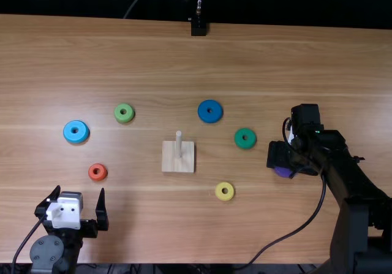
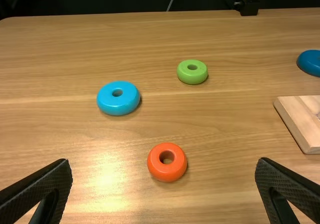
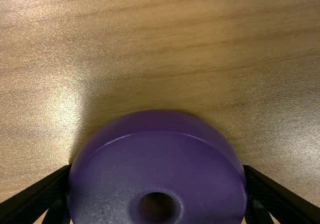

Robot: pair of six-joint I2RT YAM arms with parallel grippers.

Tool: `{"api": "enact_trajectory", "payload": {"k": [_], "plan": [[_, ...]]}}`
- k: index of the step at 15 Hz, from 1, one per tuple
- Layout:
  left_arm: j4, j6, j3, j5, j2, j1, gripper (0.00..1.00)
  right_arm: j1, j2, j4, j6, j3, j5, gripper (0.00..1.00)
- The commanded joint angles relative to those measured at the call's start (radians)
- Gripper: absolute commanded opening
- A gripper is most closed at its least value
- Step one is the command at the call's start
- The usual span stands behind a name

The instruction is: Build the Hanoi tower: stack the rings onto the peg from bottom to top in this color order: purple, dark blue, light blue, dark green, light green, yellow, orange.

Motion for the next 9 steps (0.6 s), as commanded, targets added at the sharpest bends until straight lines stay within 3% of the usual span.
{"api": "enact_trajectory", "payload": {"k": [1, 3, 7, 9], "plan": [[-0.045, 0.002, -0.114, -0.005, -0.012, -0.008, 1.0, -0.003, 0.001, -0.004, 0.003, 0.072, 0.005, 0.0], [-0.045, 0.002, -0.114, -0.005, -0.012, -0.009, 1.0, 0.002, -0.088, -0.058, -0.002, 0.105, 0.005, 0.0], [-0.045, 0.002, -0.114, -0.005, -0.012, -0.009, 1.0, 0.134, -0.156, -0.249, -0.015, 0.214, 0.0, 0.0], [-0.045, 0.002, -0.114, -0.005, -0.012, -0.009, 1.0, 0.218, -0.185, -0.352, -0.013, 0.289, -0.05, 0.0]]}}
